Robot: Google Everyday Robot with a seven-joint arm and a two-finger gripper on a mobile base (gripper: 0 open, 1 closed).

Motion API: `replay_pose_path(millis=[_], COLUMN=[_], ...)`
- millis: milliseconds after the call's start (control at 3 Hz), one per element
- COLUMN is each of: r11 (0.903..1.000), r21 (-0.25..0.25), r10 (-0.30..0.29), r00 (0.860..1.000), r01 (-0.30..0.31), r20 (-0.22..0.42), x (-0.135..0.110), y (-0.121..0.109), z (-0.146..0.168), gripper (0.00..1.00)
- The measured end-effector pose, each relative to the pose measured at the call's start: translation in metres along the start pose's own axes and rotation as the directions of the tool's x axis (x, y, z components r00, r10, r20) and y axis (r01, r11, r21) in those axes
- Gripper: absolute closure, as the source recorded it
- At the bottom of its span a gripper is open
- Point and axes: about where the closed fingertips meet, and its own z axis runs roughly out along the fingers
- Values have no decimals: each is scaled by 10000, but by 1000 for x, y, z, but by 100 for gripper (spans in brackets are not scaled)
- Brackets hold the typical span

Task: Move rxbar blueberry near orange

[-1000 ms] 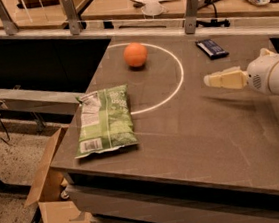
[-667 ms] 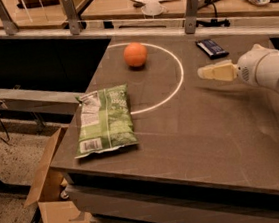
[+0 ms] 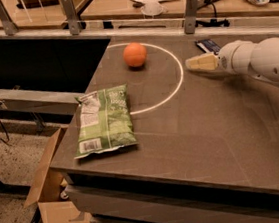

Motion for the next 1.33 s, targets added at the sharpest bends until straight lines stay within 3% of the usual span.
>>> replay_pose_path(millis=[667,1000,1333], r11=[9991,9991,9994], r21=[192,-31,-241], r10=[384,423,256], r00=[9991,9991,9994], r01=[-381,-423,-250], r20=[-151,57,236], x=[8,0,-10], y=[-14,-12,-4], z=[27,30,30], gripper=[49,80,100])
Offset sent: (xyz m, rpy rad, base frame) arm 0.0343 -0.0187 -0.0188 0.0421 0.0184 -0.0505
